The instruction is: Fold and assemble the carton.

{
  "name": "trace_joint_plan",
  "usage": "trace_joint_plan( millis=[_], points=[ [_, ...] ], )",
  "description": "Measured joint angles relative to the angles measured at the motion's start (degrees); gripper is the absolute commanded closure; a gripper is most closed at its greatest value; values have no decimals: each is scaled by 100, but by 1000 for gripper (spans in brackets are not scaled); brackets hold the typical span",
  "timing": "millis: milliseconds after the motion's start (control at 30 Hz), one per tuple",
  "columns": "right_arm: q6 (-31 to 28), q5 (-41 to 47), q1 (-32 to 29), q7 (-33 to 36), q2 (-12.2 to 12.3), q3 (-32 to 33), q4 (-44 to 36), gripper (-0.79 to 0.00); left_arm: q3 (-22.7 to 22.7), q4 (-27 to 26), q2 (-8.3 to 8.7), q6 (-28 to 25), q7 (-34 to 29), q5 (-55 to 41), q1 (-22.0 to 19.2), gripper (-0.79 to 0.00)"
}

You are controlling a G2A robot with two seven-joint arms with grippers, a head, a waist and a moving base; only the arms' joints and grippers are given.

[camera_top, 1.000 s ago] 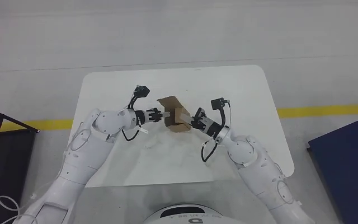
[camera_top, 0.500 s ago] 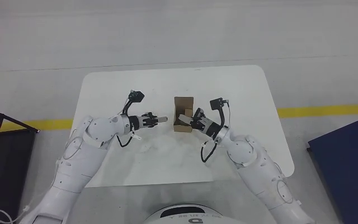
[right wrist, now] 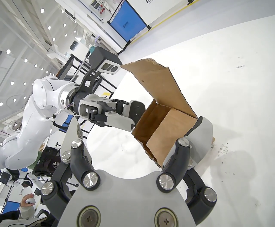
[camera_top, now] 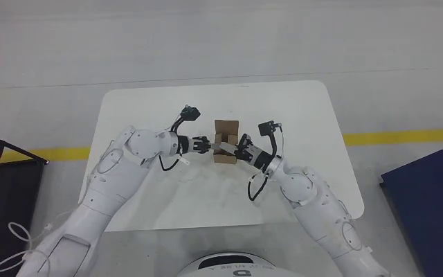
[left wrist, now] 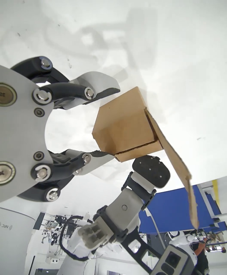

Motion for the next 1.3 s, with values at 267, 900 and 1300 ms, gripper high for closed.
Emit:
trace_joint_plan(
  millis=[267, 900, 1300],
  points=[
    [0, 55, 36, 31, 1, -18, 55, -785, 318, 304, -118, 68, 2, -41, -335, 0],
    [-115, 74, -48, -100, 36, 92, 37, -785, -493, -1476, 235, 1622, 70, 1226, 683, 0],
    [-74, 101, -29, -106, 37, 73, 79, -785, -574, -1282, 249, 775, 78, 707, 766, -326]
  ],
)
